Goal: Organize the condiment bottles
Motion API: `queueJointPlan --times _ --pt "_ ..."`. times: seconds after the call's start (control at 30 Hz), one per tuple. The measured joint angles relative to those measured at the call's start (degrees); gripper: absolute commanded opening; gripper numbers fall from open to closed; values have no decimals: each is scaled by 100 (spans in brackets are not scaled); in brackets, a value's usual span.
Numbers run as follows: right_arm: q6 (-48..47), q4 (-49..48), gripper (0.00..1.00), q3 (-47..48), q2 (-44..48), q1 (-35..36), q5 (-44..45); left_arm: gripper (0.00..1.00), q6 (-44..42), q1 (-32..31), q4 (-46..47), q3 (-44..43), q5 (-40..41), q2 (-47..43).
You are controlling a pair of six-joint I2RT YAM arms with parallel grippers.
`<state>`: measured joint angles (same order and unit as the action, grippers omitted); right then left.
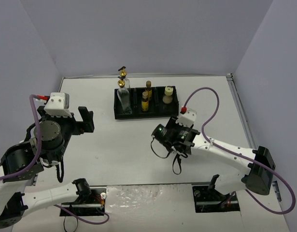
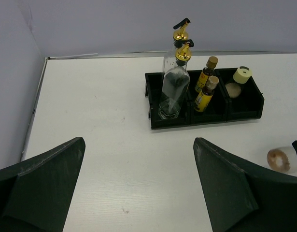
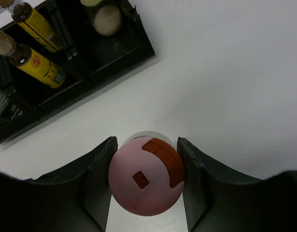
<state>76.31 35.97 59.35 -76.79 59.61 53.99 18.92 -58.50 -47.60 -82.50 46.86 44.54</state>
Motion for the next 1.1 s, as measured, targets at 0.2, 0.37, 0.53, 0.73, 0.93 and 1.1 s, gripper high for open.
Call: queueJointPlan --times 0.2,0.37,0.53,0.73,0.93,1.1 --pt "-2211 -1399 0 185 -37 -1563 -760 92 16 0 -17 0 45 32" --pt "-3360 -2076 0 581 -512 -2338 -1563 92 21 0 -35 -22 103 88" --pt "-4080 -2573 0 1368 -1421 -2655 -2195 92 21 0 -63 -128 141 185" --pt "-4530 -2733 0 2139 -2141 -2692 -2624 92 21 0 -153 -147 198 191" --pt "-4782 -2821 0 2764 -2688 -2772 -2834 92 19 0 -302 -337 258 226" --pt "-4876 -2842 0 2954 -2966 -2859 -2889 92 11 0 -350 -488 299 233"
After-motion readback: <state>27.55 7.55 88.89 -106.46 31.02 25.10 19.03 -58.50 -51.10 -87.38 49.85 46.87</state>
